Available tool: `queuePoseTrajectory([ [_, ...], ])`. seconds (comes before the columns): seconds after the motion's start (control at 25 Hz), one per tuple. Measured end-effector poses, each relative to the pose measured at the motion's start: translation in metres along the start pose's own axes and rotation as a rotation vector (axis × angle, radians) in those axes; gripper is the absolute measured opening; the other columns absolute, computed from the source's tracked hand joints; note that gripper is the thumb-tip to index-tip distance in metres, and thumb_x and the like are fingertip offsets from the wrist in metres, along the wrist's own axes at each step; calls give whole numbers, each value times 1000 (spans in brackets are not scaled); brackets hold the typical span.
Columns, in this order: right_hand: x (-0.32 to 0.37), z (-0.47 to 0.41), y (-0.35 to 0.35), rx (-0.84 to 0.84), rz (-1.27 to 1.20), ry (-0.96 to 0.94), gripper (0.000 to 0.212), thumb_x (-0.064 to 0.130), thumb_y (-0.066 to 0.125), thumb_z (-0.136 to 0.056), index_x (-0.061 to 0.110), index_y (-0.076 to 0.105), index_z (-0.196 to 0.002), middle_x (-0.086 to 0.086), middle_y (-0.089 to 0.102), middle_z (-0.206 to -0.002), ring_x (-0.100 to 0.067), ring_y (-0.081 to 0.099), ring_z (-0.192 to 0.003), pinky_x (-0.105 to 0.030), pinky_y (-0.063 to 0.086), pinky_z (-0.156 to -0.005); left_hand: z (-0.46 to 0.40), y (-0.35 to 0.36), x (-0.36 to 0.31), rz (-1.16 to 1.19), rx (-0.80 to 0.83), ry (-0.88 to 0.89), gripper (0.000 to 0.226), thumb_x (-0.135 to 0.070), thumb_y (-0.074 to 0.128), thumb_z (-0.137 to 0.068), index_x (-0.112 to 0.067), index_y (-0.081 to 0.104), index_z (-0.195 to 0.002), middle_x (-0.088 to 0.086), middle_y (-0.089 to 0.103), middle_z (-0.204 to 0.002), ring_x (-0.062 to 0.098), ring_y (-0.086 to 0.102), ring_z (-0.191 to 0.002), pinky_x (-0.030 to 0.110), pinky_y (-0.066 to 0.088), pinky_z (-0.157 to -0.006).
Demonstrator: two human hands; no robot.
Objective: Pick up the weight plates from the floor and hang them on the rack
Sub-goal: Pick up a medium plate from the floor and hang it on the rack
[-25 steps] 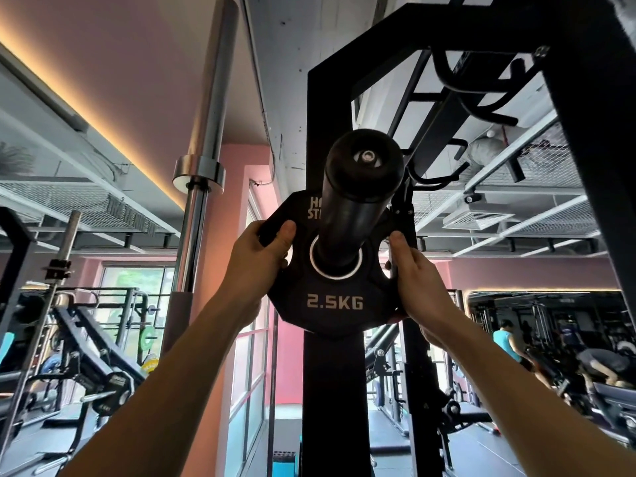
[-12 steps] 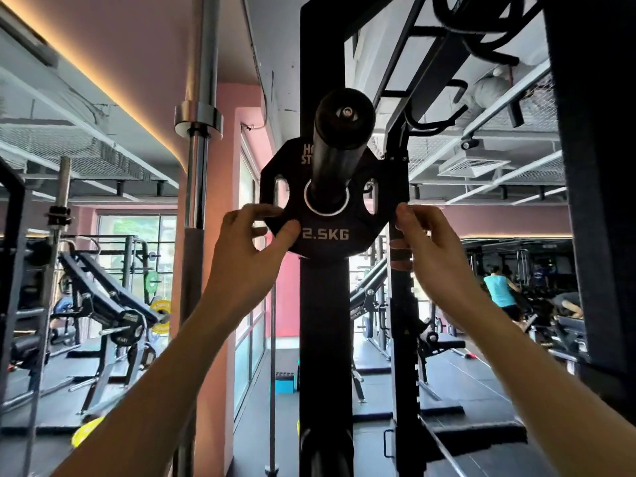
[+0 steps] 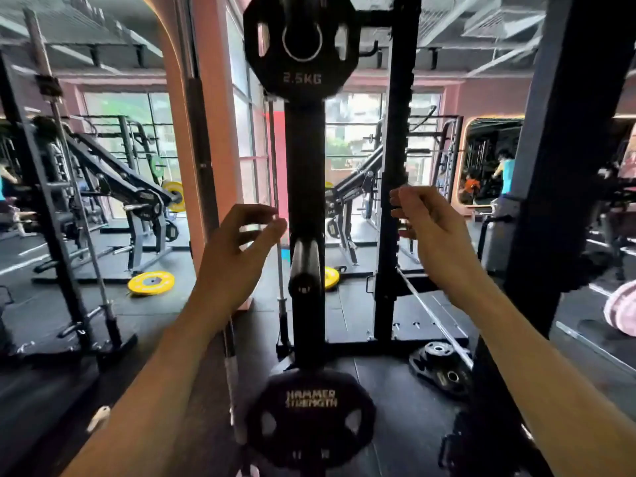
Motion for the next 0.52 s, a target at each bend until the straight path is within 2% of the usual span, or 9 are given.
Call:
queuePoseTrajectory([
  [0.12,-18,59,-7,39,29,111,15,46,51,-98,38,64,-97,17,68,-102,-16,64,-102,-47,50,-94,61,-4,24,-31,11,-112,13,-31,67,-91,-31,65,-104,-18,68,-104,-10,62,-84,27,49,-84],
  [0.24,-39,124,-12,44,28,217,14,44,52,-98,38,65,-96,21,69,-97,-12,64,-101,-44,50,-97,119,-11,43,-71,23,-209,16,-28,67,-90,-28,66,-106,-19,67,-98,-14,59,-77,16,44,-77],
  [0.36,-69,194,-11,65,62,353,24,51,50,-94,35,65,-102,13,69,-103,-15,64,-105,-47,49,-99,179,-17,70,-123,66,-304,14,-26,67,-90,-25,66,-105,-17,66,-94,-16,59,-77,2,40,-67],
  [0.52,-108,285,-7,34,67,526,21,50,51,-95,35,65,-98,8,70,-104,-18,66,-104,-49,50,-98,262,-24,121,-111,169,-445,9,-25,68,-91,-24,66,-100,-11,69,-94,-14,60,-76,6,43,-68],
])
Point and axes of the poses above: each hand's wrist, its own z-axis away from the middle knuckle, its own y-axis out of the palm, x = y × z, the point moved 8 cm from there along -z, towards the middle knuckle
